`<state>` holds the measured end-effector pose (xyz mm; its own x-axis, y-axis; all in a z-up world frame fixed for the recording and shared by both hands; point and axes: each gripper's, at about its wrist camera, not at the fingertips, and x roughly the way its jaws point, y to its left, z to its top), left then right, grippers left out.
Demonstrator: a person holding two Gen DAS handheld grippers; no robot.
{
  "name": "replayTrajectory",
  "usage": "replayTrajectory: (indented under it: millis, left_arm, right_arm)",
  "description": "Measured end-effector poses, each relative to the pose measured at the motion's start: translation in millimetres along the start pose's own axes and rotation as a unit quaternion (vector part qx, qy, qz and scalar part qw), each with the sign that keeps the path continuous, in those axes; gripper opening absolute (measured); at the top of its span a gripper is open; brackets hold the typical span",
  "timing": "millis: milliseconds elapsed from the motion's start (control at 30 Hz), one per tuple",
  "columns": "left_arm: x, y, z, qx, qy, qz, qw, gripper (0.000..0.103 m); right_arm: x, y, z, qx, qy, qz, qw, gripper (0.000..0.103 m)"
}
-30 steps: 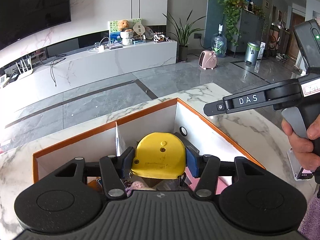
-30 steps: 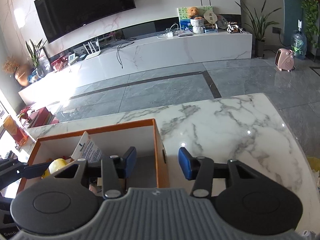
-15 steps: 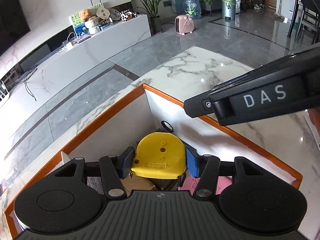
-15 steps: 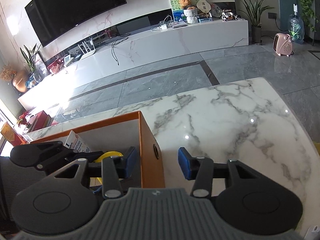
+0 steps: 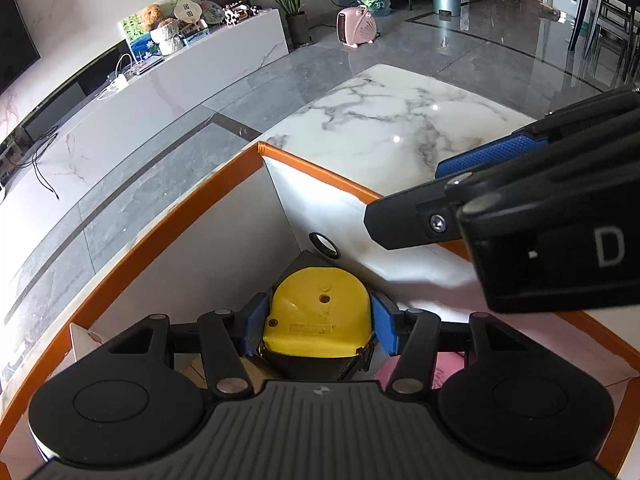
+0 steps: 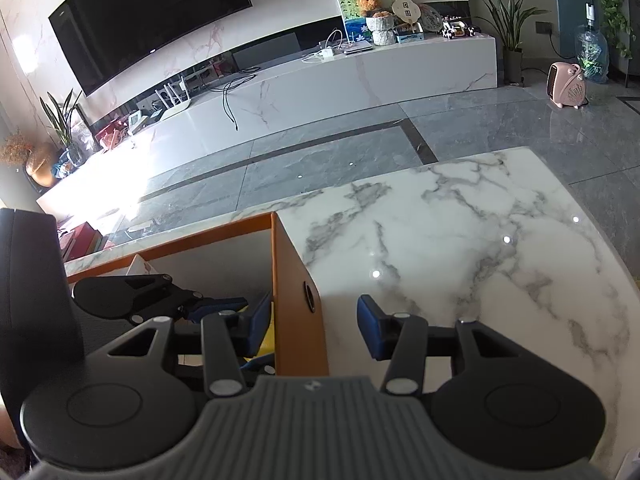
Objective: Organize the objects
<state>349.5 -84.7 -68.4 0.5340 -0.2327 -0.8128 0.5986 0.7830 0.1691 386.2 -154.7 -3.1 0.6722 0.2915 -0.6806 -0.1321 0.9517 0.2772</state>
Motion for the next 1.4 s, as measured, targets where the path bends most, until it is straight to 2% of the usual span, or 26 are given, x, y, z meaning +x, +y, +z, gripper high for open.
replayTrajectory:
  millis: [100, 167, 233, 333, 467, 600, 767, 833, 967, 1033, 1100, 1167, 1300, 1400]
  left_arm:
    - [-5.2, -0.5, -2.2, 0.003, -0.010, 0.000, 0.9999, 0.070]
    - [-13.0, 0.4, -2.6, 0.001, -0.026, 0.008, 0.9996, 0.076]
    - [-21.9, 2.5, -1.2, -0.008, -0.038, 0.008, 0.9992, 0.077]
    - [-36.4, 5.9, -3.5, -0.019, -0.046, 0.011, 0.9987, 0.077]
    - [-61.0, 7.6, -12.7, -0.031, -0.057, 0.043, 0.9970, 0.077]
    - [-94.7, 11.8, -23.8, -0.068, -0.079, 0.068, 0.9923, 0.077]
    - [-142.0, 15.3, -40.0, -0.122, -0.112, 0.088, 0.9823, 0.077]
    - [-159.0, 13.0, -48.0, -0.135, -0.123, 0.102, 0.9779, 0.077]
    - [-188.9, 11.7, -67.3, -0.182, -0.142, 0.128, 0.9646, 0.077]
    - [-202.4, 13.8, -78.2, -0.223, -0.149, 0.140, 0.9532, 0.078]
    - [-216.7, 14.2, -92.4, -0.258, -0.175, 0.150, 0.9381, 0.078]
    - [-229.4, 10.3, -102.6, -0.277, -0.192, 0.165, 0.9270, 0.086]
    - [-245.3, -0.5, -118.0, -0.310, -0.206, 0.197, 0.9069, 0.088]
    - [-256.3, -6.8, -131.1, -0.323, -0.215, 0.216, 0.8959, 0.088]
  right_arm:
    - [-0.3, 2.8, -2.8, -0.006, 0.001, -0.001, 1.000, 0.050]
    - [-1.7, 5.4, -3.8, -0.014, -0.002, -0.003, 1.000, 0.055]
    - [-3.6, 7.8, -4.2, -0.020, -0.007, -0.005, 1.000, 0.059]
    - [-8.9, 12.2, -4.4, -0.029, -0.012, -0.005, 0.999, 0.059]
    - [-20.1, 17.9, -5.8, -0.033, -0.019, -0.001, 0.999, 0.060]
    - [-37.2, 29.7, -11.1, -0.044, -0.028, 0.006, 0.999, 0.064]
    - [-63.6, 48.8, -22.2, -0.058, -0.037, 0.017, 0.997, 0.064]
    - [-78.1, 54.9, -27.1, -0.058, -0.045, 0.025, 0.997, 0.067]
    - [-111.2, 67.2, -41.0, -0.061, -0.063, 0.033, 0.996, 0.070]
    - [-126.8, 72.4, -49.8, -0.066, -0.073, 0.030, 0.995, 0.070]
    - [-142.3, 78.0, -60.3, -0.074, -0.081, 0.028, 0.994, 0.071]
    - [-157.0, 84.0, -71.8, -0.080, -0.090, 0.030, 0.992, 0.075]
    - [-182.4, 95.0, -90.5, -0.088, -0.106, 0.038, 0.990, 0.078]
    - [-198.6, 104.4, -102.8, -0.101, -0.120, 0.043, 0.987, 0.080]
